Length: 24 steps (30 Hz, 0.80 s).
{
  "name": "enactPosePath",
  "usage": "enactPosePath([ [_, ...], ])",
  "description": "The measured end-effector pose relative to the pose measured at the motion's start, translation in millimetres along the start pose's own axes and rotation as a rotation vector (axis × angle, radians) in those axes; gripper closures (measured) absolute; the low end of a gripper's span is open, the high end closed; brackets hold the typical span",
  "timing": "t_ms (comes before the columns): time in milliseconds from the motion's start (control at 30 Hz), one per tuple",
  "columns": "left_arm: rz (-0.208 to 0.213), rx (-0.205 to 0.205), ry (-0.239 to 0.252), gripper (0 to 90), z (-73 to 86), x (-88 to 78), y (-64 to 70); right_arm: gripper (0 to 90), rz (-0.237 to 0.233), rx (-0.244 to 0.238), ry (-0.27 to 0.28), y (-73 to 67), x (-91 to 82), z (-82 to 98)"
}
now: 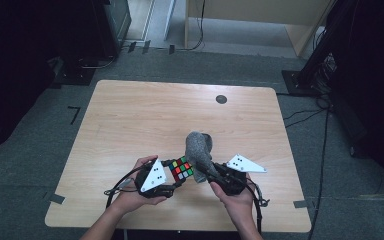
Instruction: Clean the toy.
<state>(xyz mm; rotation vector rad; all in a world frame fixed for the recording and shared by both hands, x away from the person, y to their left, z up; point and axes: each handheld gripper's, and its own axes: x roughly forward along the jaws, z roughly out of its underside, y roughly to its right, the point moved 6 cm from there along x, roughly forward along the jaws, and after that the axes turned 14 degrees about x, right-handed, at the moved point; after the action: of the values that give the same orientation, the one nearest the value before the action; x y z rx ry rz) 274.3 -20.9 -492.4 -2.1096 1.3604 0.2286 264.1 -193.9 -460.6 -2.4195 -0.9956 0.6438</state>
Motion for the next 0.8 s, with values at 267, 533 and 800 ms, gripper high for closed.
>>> enactPosePath([
  [267, 0.006, -0.004, 0.005, 34.2, -0.1, -2.0, -0.2, 73.4, -0.11, -0.026, -0.012, -19.8, 2.5, 1.0],
  [533, 0.019, -0.035, 0.087, 34.2, -5.4, -12.5, -6.1, 73.4, 0.021, 0.01, -0.022, 10.9, -1.4, 0.1],
  [800, 0.025, -0.01, 0.062, 34.2, -4.5, -10.3, -2.4, 73.4, -0.123, -0.062, -0.021, -26.4, -1.2, -2.2],
])
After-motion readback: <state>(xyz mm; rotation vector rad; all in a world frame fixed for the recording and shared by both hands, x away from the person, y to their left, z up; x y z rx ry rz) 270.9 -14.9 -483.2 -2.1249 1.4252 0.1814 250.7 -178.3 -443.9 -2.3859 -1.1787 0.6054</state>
